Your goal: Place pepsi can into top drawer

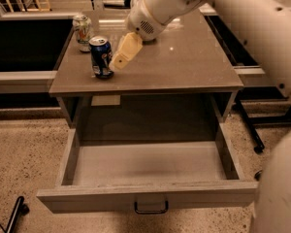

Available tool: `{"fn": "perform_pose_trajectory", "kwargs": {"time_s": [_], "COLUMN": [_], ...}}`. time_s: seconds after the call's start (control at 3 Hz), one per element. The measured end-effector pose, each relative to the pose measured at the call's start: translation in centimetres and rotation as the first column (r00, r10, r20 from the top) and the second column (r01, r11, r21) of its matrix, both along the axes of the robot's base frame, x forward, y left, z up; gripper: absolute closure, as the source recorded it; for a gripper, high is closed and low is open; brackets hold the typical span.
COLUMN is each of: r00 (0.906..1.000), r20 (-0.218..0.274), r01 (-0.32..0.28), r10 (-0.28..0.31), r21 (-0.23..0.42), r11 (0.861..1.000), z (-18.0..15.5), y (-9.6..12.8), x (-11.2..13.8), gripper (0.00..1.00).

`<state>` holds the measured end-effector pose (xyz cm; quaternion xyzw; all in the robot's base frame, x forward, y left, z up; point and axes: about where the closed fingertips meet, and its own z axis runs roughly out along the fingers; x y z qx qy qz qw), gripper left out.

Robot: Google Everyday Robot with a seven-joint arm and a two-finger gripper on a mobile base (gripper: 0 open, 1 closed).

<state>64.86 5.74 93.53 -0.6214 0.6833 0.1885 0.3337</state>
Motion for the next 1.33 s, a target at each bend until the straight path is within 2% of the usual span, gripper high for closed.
{"fn": "perform_pose_trajectory", "kwargs": {"time_s": [0.33,0.67,1.33], "r00": [0.9994,0.999,0.9965], "r20": [-0.013,-0.006,-0.07], "r01": [0.033,0.045,0.058], "r10": [-0.032,-0.044,-0.045], "r21": [0.093,0.145,0.187], "r11": [0.995,0.988,0.981], "z": [-0.7,-0.4,-2.6], "y": [3.5,5.3,8.1], "x": [1.4,1.8,3.6], "gripper": [0.0,0.0,0.01]}}
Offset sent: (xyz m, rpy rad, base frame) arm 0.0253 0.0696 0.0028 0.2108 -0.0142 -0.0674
